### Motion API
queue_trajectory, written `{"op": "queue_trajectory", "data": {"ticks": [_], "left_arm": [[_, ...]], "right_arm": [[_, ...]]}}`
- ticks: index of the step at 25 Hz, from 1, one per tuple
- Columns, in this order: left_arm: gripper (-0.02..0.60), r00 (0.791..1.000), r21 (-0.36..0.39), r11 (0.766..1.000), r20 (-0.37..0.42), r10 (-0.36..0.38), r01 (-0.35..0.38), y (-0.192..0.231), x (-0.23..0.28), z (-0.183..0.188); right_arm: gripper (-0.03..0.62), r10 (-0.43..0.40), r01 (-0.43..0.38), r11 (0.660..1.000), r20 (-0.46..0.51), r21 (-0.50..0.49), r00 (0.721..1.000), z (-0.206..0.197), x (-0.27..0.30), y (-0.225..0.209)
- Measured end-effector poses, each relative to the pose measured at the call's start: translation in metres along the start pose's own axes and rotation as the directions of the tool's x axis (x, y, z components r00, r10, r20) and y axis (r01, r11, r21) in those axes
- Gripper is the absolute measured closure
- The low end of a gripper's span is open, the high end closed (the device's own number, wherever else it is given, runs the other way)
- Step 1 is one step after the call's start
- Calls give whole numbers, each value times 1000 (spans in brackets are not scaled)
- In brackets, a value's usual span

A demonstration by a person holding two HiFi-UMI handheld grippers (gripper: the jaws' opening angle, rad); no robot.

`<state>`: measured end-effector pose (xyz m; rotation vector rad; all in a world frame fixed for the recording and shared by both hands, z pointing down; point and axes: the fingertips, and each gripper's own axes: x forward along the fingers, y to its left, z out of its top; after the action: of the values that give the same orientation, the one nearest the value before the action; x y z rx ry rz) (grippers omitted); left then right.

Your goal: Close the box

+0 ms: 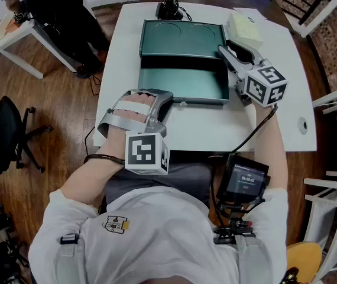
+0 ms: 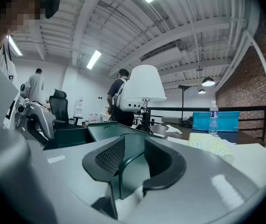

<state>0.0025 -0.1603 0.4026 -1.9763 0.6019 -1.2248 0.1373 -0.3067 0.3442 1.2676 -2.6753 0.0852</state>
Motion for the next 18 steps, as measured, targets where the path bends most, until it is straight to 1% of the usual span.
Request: {"op": "queue_trajectory", "data": {"ticks": [3,6,8,12,13,15,18], "left_arm": [[517,1000,7,1000,18,-9,9,7,3,5],[517,1000,34,999,-16,-7,7,13,10,-2],[515,999,41,999,-37,20,-19,22,18,-8],[515,996,68,994,-23,82,-80,39,35,-9],[506,995,79,992,-18,98,-96,43,38,-9],[466,991,91,987,-12,131,-130,51,44,-11],[457,988,86,985,-18,153,-150,64,54,-15]], "right_arm": [[477,-4,4,1000,-3,-4,1000,0,0,-1],[482,-1,1,1000,-11,-10,1000,0,0,-1],[482,3,-3,1000,-14,-12,1000,0,0,0],[484,10,-10,1000,-14,-15,1000,0,0,0],[484,13,-13,1000,-14,-14,1000,-1,1,0],[482,20,-20,1000,-15,-12,1000,0,1,1],[482,27,-27,1000,-15,-13,1000,1,1,1]]}}
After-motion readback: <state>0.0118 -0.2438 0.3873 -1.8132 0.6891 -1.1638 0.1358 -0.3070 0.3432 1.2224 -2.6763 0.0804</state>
